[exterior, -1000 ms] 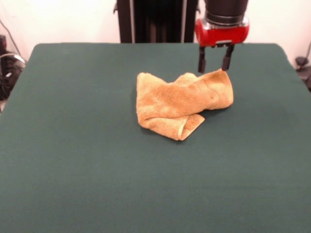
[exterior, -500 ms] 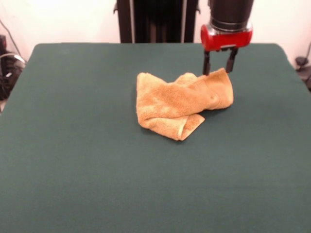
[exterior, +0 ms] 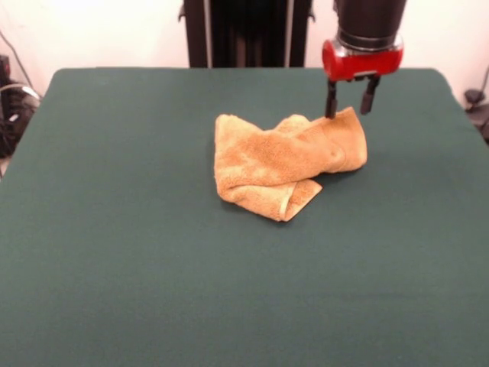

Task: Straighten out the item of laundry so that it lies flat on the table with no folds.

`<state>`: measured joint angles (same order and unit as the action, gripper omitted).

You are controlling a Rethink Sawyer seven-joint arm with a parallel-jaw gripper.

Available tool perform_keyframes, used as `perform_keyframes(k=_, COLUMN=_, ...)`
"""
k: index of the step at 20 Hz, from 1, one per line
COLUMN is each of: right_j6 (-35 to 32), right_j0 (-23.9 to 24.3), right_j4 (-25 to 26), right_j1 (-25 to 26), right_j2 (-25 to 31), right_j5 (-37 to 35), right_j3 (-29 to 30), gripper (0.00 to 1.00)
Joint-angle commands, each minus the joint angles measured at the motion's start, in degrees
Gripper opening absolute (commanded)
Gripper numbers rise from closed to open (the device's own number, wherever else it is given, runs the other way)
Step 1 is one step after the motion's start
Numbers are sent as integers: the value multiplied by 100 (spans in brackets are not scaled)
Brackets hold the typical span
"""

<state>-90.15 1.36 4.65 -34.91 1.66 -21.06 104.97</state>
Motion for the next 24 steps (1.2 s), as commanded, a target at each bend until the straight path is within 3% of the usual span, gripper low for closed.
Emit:
perform_keyframes(k=1, right_j6=-840, right_j0=-240, right_j4=-44, right_j1=330, right_j2=585, right_j5=241, right_j3=76, gripper=100)
perform_keyframes(k=6, right_j6=-659, right_j0=-71, right_j4=63, right_j1=698, right_j2=680, right_j5=484, right_j3=-111, gripper=100)
perform_keyframes(k=24, right_j6=-727, right_j0=-272, right_j4=31, right_j1=909, right_j2=526, right_j5=608, right_j3=-318, gripper=100)
